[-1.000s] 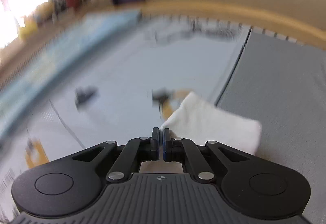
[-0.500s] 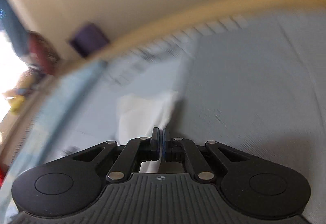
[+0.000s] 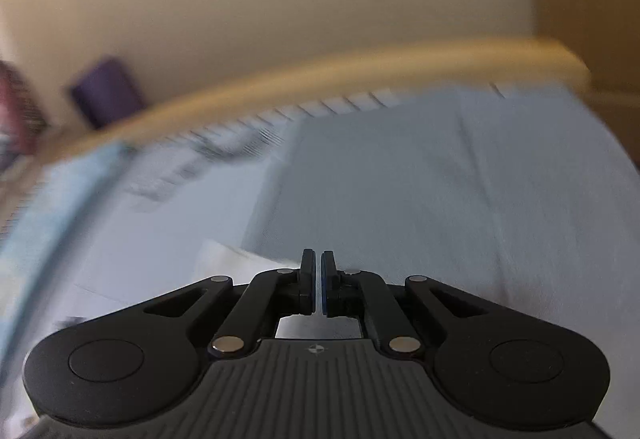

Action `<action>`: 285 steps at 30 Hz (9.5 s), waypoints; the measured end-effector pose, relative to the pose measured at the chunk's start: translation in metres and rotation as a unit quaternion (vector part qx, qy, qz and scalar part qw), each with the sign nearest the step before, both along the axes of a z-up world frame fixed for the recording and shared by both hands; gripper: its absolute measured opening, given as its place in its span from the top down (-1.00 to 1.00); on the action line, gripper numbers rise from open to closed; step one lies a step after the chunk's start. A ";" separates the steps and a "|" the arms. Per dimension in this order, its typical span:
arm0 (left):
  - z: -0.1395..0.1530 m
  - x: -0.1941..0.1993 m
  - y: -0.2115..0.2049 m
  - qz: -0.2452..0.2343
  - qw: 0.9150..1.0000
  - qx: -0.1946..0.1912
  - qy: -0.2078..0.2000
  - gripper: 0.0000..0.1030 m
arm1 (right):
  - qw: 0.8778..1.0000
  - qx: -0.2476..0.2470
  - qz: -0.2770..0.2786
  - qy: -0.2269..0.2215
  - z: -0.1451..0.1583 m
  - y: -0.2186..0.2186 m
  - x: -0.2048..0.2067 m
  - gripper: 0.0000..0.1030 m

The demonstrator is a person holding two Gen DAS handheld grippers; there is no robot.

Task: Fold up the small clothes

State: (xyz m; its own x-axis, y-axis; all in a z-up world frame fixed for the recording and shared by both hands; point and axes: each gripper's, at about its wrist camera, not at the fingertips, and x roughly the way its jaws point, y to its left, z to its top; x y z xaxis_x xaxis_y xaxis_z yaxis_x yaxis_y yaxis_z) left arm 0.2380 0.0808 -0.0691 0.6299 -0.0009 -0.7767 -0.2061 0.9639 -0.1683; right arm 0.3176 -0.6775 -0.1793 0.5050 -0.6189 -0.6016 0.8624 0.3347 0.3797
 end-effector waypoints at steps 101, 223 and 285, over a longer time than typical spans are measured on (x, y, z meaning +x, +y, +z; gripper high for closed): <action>-0.036 -0.196 -0.059 -0.082 0.992 0.090 0.023 -0.46 | 0.785 -0.163 0.598 0.015 0.161 0.316 -0.202 0.04; 0.004 0.071 0.003 0.038 0.999 0.001 0.019 0.25 | 0.839 0.070 0.529 0.106 0.005 0.438 0.008 0.37; -0.061 0.104 0.019 0.054 0.993 -0.041 0.099 0.03 | 0.878 -0.026 0.463 0.119 0.034 0.345 0.052 0.84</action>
State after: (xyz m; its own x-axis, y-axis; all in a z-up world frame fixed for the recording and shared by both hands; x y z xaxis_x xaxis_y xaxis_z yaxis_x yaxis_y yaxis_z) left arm 0.3423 0.0996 -0.1300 0.4639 -0.0093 -0.8858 -0.3453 0.9189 -0.1905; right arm 0.3700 -0.3329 -0.1452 0.6692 -0.0397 -0.7420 0.2655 0.9454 0.1888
